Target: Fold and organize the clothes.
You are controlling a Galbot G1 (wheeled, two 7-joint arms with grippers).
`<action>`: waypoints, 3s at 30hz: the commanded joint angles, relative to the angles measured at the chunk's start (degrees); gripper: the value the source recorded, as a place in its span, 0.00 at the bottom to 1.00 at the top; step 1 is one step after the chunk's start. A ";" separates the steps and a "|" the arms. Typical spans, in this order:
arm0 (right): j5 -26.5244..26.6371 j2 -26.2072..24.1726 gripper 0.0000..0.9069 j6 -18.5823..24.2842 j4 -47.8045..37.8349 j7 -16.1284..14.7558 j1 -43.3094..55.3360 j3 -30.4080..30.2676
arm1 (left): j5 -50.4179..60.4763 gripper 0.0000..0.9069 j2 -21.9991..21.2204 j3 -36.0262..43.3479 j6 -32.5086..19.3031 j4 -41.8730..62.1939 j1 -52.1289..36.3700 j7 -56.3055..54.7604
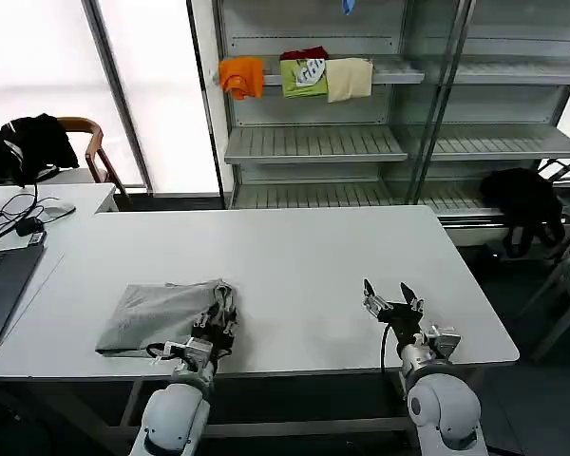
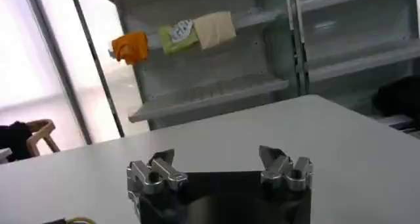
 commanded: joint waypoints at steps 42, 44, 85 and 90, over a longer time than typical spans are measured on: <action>-2.13 0.13 1.00 -0.88 1.34 1.18 -0.51 -0.89 | -34.26 1.00 15.74 -29.70 0.35 8.47 1.98 7.14; -2.06 0.08 1.00 -0.96 1.42 1.16 -0.50 -0.71 | -34.33 1.00 14.99 -29.58 0.80 7.96 2.47 6.61; -2.06 0.56 1.00 -1.58 2.94 2.40 -1.94 -0.27 | -32.01 0.00 11.51 -26.97 -5.16 5.60 5.08 8.27; -2.01 0.57 1.00 -1.52 3.27 2.40 -1.99 -0.17 | -31.28 0.00 12.10 -29.17 -7.99 4.77 4.63 9.32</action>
